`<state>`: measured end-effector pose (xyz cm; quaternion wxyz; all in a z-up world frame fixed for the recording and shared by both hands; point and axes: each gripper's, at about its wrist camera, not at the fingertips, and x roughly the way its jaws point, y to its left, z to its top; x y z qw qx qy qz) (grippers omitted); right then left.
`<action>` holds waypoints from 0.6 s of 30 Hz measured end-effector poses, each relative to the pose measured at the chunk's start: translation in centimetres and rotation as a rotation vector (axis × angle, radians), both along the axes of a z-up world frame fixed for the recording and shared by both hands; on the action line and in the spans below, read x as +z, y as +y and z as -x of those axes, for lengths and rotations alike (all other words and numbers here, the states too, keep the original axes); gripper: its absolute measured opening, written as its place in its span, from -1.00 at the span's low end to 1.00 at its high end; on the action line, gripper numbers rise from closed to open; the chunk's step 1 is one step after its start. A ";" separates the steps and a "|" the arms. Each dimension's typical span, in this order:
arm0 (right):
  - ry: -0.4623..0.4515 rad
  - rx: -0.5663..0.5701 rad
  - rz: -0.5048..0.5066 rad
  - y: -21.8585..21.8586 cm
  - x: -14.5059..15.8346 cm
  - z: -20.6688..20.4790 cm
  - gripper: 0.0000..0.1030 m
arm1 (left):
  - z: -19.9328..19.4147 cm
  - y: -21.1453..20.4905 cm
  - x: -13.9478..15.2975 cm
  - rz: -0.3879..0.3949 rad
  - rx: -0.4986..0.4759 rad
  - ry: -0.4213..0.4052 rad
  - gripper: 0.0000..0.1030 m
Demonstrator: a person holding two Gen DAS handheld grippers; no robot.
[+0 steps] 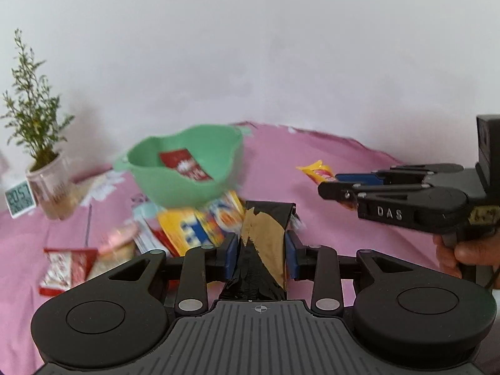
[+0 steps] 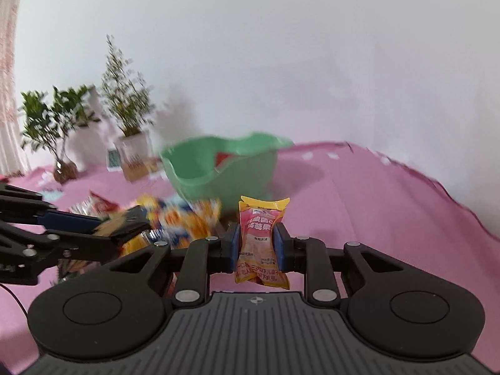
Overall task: Organize snacks
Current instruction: 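Carry both packets over the green bowl and open both tools to drop them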
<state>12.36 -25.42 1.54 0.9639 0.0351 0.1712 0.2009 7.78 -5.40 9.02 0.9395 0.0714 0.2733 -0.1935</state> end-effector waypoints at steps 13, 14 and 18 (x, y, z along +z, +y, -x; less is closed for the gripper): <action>-0.074 0.131 -0.023 5.7 3.4 -8.3 -0.46 | -9.9 1.8 3.0 -0.006 0.160 -0.038 0.87; -0.076 0.133 -0.017 6.1 3.4 -8.9 -0.46 | -10.6 1.9 3.0 -0.002 0.171 -0.032 0.88; -0.071 0.128 0.001 7.1 2.9 -11.0 -0.46 | -13.3 2.2 2.6 -0.001 0.200 -0.013 0.88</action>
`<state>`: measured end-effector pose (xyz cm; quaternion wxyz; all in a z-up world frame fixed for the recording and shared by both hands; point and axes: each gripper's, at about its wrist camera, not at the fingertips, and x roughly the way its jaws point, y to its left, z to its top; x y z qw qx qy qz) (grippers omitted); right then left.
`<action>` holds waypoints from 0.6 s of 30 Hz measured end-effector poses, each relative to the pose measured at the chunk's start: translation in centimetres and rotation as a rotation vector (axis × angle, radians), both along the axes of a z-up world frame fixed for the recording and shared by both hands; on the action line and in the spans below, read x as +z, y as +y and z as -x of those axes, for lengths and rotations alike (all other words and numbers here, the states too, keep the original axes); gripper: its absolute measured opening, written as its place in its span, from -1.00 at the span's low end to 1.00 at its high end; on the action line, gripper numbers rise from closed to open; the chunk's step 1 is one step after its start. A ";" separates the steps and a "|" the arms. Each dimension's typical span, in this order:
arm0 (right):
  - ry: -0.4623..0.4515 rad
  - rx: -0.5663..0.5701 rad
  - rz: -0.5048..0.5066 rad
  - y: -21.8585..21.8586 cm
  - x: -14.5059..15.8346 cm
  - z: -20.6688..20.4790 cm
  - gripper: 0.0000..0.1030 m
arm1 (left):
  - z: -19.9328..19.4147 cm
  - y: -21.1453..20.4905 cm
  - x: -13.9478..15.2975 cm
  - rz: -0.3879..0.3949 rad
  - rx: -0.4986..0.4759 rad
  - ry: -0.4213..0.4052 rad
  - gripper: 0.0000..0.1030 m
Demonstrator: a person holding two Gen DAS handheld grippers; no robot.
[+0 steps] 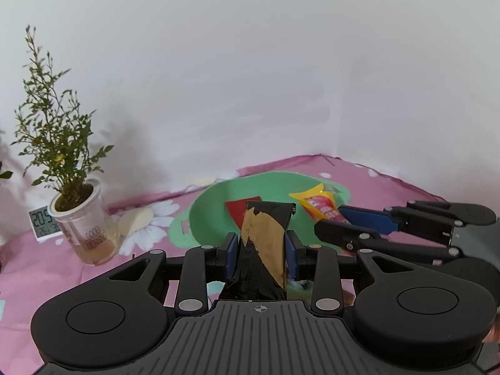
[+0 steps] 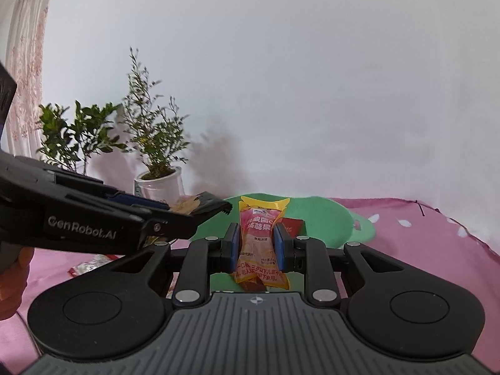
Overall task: Organize snacks
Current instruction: 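Carry both packets over the green bowl and open both tools to drop them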
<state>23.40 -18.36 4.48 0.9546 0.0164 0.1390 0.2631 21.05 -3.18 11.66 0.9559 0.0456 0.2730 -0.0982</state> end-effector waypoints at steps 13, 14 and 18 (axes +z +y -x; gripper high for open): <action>0.029 -0.015 0.022 1.4 -1.5 -3.5 -0.43 | -4.6 0.1 -1.6 -0.037 0.064 0.033 0.91; 0.028 -0.017 0.027 1.4 -1.6 -3.5 -0.37 | -4.7 0.0 -1.6 -0.046 0.065 0.032 0.93; 0.035 -0.029 0.017 1.0 -1.6 -3.3 -0.15 | -4.8 0.2 -1.6 -0.047 0.089 0.049 1.00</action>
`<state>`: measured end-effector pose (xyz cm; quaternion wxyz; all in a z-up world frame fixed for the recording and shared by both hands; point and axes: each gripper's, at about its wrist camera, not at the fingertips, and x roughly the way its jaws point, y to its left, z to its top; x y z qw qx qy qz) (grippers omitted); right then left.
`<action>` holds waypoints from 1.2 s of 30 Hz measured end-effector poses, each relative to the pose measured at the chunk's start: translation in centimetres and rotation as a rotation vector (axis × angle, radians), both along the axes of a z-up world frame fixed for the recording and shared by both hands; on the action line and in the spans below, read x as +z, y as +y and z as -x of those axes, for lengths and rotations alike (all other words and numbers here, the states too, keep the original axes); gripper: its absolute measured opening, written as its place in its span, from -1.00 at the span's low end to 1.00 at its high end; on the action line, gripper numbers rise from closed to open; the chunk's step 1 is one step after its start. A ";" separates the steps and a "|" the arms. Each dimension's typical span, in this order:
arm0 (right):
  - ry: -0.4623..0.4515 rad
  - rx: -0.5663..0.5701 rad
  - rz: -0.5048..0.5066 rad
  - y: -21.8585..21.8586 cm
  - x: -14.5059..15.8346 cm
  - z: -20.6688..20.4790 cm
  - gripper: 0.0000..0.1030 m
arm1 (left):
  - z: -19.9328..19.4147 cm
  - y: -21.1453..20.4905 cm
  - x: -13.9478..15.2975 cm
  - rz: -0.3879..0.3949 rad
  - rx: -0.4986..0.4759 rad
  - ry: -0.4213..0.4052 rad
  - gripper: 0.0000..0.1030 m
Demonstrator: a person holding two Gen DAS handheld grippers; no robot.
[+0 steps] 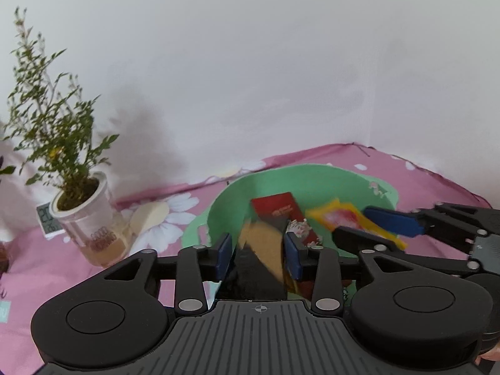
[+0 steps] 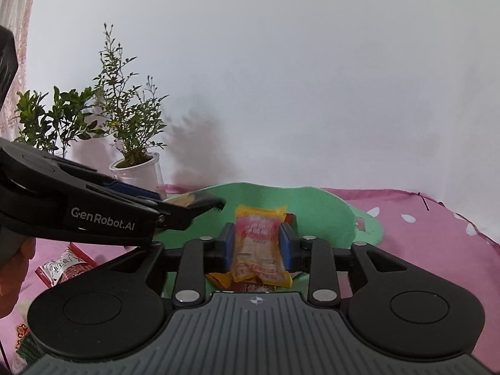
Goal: Organize snacks
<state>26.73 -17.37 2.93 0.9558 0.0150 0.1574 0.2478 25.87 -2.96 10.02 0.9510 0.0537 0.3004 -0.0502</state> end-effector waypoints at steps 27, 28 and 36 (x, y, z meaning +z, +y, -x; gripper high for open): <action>0.269 -0.119 0.040 -5.2 -7.2 6.7 -0.23 | 17.5 0.0 -2.2 0.156 -0.051 0.089 1.00; 0.270 -0.116 0.036 -5.3 -7.2 6.8 -0.41 | 17.7 -0.2 -2.4 0.167 -0.063 0.103 1.00; 0.254 0.029 0.067 -4.0 -6.8 11.2 -0.40 | 17.7 -1.1 -4.7 0.227 -0.048 0.201 1.00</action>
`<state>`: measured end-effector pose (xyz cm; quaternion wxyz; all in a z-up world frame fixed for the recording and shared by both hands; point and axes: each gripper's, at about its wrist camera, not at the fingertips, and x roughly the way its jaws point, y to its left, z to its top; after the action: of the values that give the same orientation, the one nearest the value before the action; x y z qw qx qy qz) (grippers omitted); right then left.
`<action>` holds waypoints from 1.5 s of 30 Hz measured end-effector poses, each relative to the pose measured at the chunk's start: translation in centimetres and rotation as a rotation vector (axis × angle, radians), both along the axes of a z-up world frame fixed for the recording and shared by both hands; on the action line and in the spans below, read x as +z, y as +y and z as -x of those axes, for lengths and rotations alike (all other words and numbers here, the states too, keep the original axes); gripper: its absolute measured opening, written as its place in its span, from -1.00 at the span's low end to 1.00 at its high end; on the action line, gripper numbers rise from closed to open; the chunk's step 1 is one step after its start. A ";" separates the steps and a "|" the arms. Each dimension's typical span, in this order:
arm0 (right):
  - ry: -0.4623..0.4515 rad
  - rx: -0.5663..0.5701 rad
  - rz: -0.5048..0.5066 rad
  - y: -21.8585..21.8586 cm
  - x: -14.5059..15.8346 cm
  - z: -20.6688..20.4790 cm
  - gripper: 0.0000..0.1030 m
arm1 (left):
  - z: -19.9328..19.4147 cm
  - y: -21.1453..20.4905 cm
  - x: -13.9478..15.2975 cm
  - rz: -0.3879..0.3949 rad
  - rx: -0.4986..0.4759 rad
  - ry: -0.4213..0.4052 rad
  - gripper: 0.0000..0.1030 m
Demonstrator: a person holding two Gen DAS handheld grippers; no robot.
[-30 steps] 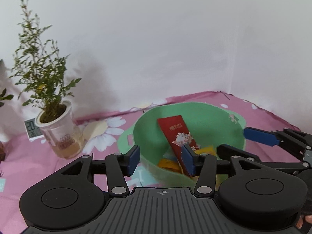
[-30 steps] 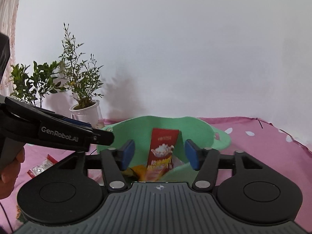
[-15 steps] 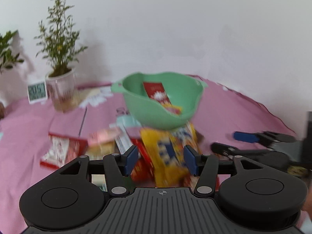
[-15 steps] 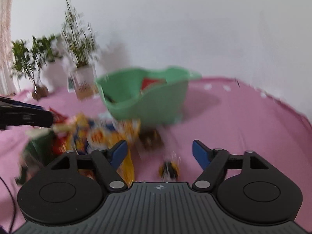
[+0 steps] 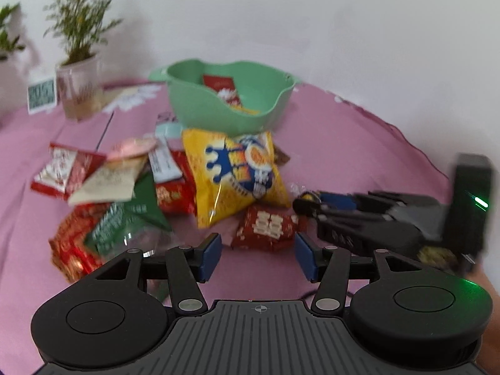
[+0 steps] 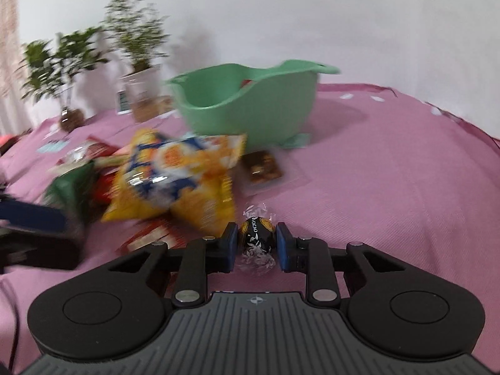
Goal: Organize snacks
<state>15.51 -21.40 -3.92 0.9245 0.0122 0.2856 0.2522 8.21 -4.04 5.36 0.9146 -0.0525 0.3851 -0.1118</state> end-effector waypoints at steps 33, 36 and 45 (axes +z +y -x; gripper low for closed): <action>-0.036 -0.048 -0.011 -2.0 -0.9 5.3 -0.34 | -2.6 -2.5 -4.3 -0.166 0.025 -0.020 1.00; -0.037 -0.050 -0.008 -2.0 -0.9 5.3 -0.34 | -2.3 -2.0 -4.2 -0.146 0.026 -0.026 0.97; -0.044 -0.036 0.014 -1.6 -0.5 5.2 -0.39 | 0.1 -1.4 -2.1 -0.095 -0.038 -0.069 0.95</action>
<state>10.30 -22.97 -4.45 0.9350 0.0052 0.2665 0.2339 8.12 -5.45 3.24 0.9265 0.0020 0.3591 -0.1125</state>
